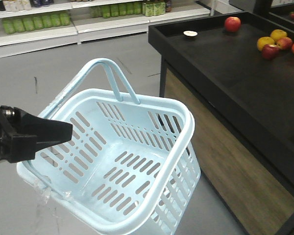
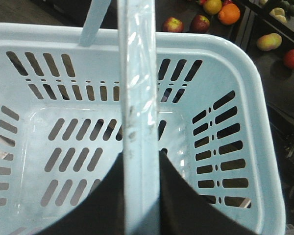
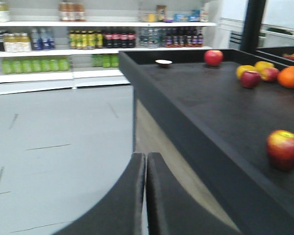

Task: Pick three apples into basket with both arms
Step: 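Hold the basket in the left gripper while the base turns away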

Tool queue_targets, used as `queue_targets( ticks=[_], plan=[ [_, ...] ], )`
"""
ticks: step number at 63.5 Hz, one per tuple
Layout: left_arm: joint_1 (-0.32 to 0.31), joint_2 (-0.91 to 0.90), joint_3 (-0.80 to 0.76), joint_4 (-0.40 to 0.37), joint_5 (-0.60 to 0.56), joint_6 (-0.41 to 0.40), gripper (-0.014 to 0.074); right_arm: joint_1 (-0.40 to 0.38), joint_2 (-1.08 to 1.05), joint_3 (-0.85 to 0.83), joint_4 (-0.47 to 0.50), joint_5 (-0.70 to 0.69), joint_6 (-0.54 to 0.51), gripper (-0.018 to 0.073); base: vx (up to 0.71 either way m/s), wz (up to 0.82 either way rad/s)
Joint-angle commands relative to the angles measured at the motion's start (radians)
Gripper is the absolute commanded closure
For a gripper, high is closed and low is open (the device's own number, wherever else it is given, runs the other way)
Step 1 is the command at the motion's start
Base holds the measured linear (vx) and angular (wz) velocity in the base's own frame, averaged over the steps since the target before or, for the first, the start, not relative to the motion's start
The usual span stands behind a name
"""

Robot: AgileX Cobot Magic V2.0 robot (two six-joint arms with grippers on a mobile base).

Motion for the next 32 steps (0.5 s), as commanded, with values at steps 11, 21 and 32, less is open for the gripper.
queue_targets(
  ticks=[11, 21, 32],
  plan=[
    [-0.006, -0.015, -0.033, -0.058, -0.072, -0.001, 0.0604, -0.008, -0.010, 0.013, -0.010, -0.074, -0.007, 0.0561, -0.11, 0.45],
    [-0.006, -0.015, -0.033, -0.058, -0.072, -0.001, 0.0604, -0.008, -0.010, 0.013, -0.010, -0.074, -0.007, 0.0561, -0.09, 0.39],
    [-0.006, -0.015, -0.033, -0.058, -0.072, -0.001, 0.0604, -0.008, -0.010, 0.013, -0.010, -0.074, -0.007, 0.0561, -0.07, 0.40]
  ],
)
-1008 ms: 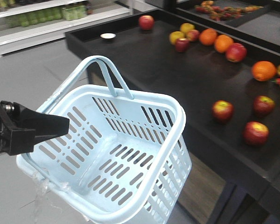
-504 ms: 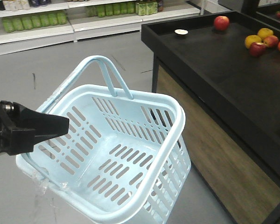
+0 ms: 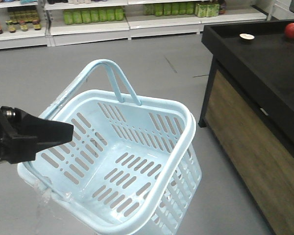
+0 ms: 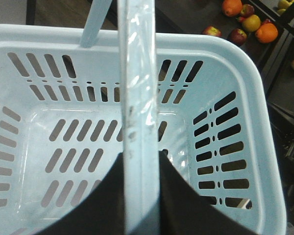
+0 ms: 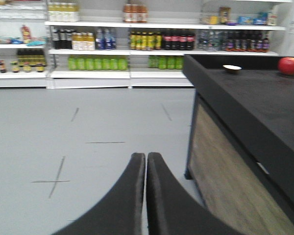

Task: Pick three apples into basket with both arms
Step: 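Hold the basket in the left gripper while the base turns away, then drive the base with the held basket toward the table with apples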

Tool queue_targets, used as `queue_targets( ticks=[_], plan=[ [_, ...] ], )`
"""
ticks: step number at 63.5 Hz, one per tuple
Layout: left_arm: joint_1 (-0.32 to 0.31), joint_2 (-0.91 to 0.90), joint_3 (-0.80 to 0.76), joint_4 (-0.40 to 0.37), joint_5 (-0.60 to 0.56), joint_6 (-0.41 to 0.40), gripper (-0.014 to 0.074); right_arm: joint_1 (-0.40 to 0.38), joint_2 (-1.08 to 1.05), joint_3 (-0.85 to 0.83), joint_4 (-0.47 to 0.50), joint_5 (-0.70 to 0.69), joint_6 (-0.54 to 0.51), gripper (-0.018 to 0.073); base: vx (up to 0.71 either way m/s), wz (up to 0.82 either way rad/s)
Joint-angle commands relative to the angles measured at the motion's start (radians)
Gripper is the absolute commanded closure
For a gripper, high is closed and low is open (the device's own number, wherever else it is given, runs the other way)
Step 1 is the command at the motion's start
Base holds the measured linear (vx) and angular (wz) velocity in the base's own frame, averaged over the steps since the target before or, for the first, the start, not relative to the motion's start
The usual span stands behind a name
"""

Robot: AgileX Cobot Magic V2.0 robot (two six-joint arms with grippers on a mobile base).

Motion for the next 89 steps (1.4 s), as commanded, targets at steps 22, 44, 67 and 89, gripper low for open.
queue_targets(
  ticks=[22, 44, 67, 89],
  plan=[
    [-0.006, -0.015, -0.033, -0.057, -0.072, -0.001, 0.0604, -0.008, -0.010, 0.013, -0.010, -0.074, -0.007, 0.0561, -0.02, 0.51],
    [-0.006, -0.015, -0.033, -0.057, -0.072, -0.001, 0.0604, -0.008, -0.010, 0.013, -0.010, -0.074, -0.007, 0.0561, 0.06, 0.59],
    [-0.005, -0.015, -0.033, -0.057, -0.072, -0.001, 0.0604, -0.008, -0.010, 0.013, -0.010, -0.074, -0.007, 0.0561, 0.13, 0.39],
    [-0.005, -0.015, -0.033, -0.057, -0.072, -0.001, 0.0604, -0.008, -0.010, 0.013, -0.010, -0.074, -0.007, 0.0561, 0.17, 0.20]
  ],
)
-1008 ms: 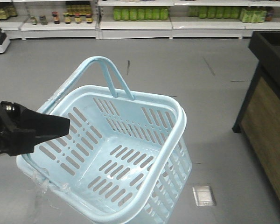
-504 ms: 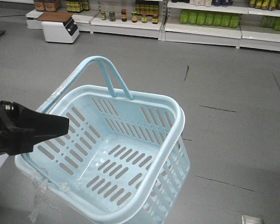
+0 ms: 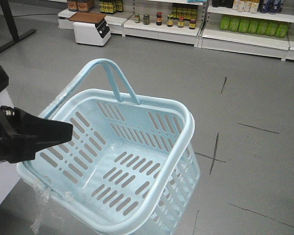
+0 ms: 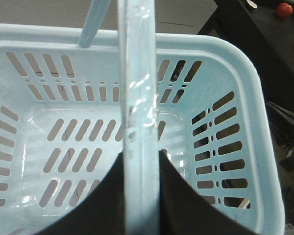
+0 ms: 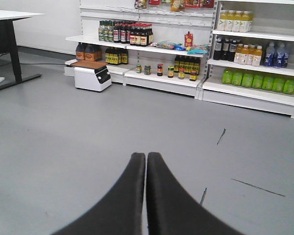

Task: Pick three apples into basket with both arms
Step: 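Drive the base with the held basket toward the table with apples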

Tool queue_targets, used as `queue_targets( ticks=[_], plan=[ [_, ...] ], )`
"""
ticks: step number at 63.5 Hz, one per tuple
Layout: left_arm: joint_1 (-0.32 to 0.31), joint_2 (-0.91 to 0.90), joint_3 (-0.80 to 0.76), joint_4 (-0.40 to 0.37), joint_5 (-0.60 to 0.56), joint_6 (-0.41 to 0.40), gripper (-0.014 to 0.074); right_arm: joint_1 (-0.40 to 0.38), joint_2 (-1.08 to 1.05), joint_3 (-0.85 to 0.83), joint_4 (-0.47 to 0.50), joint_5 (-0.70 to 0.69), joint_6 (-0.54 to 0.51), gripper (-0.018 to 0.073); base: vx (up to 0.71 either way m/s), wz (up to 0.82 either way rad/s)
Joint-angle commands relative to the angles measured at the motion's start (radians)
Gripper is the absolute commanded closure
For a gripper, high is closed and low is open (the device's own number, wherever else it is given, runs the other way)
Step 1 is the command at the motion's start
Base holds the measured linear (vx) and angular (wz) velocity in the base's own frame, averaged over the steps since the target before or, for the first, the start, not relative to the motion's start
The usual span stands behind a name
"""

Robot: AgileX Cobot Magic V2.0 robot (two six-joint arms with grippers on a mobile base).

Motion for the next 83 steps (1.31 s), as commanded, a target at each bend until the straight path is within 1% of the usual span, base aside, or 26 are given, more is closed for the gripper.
queue_targets(
  ticks=[1, 34, 83],
  plan=[
    [-0.005, -0.015, -0.033, -0.057, -0.073, -0.001, 0.0604, -0.008, -0.010, 0.013, -0.010, -0.074, -0.007, 0.0561, 0.18, 0.10],
    [-0.005, -0.015, -0.033, -0.057, -0.073, -0.001, 0.0604, -0.008, -0.010, 0.013, -0.010, -0.074, -0.007, 0.0561, 0.21, 0.00],
    [-0.005, -0.015, -0.033, -0.057, -0.073, -0.001, 0.0604, -0.008, -0.010, 0.013, -0.010, -0.074, -0.007, 0.0561, 0.24, -0.19]
  ],
)
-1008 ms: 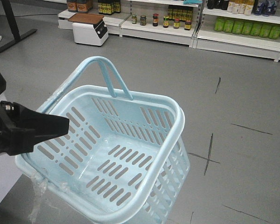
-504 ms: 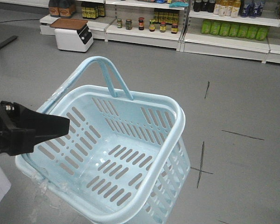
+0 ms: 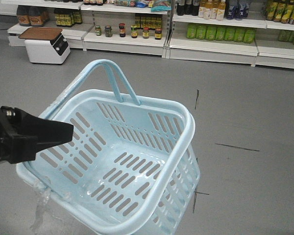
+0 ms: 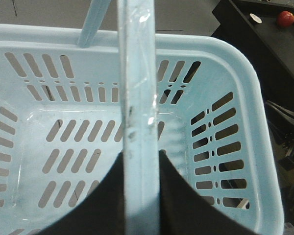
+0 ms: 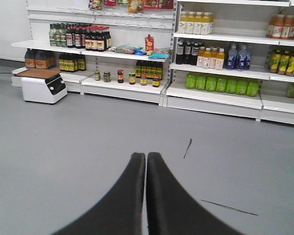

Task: Pick three apples into basket with both arms
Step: 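Drive the base with the held basket toward the table with apples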

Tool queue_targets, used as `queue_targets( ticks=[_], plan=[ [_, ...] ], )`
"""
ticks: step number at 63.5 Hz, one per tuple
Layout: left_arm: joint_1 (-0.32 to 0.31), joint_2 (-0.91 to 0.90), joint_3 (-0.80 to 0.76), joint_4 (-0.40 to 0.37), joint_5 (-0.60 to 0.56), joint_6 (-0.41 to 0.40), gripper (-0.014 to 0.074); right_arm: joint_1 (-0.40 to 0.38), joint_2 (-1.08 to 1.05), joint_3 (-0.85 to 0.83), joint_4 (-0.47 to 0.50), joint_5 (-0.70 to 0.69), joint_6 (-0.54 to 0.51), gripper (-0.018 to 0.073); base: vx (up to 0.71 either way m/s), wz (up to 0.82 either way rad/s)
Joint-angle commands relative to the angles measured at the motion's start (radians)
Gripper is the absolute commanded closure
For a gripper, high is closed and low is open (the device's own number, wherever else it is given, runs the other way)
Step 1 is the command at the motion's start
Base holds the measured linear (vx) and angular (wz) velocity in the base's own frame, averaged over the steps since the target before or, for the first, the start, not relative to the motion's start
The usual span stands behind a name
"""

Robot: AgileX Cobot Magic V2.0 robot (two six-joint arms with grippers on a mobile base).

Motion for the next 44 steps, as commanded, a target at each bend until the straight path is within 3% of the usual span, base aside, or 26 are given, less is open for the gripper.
queue_targets(
  ticks=[1, 44],
  plan=[
    [-0.005, -0.015, -0.033, -0.057, -0.073, -0.001, 0.0604, -0.008, -0.010, 0.013, -0.010, -0.074, -0.007, 0.0561, 0.24, -0.18],
    [-0.005, -0.015, -0.033, -0.057, -0.073, -0.001, 0.0604, -0.008, -0.010, 0.013, -0.010, -0.074, -0.007, 0.0561, 0.22, -0.16]
  ],
)
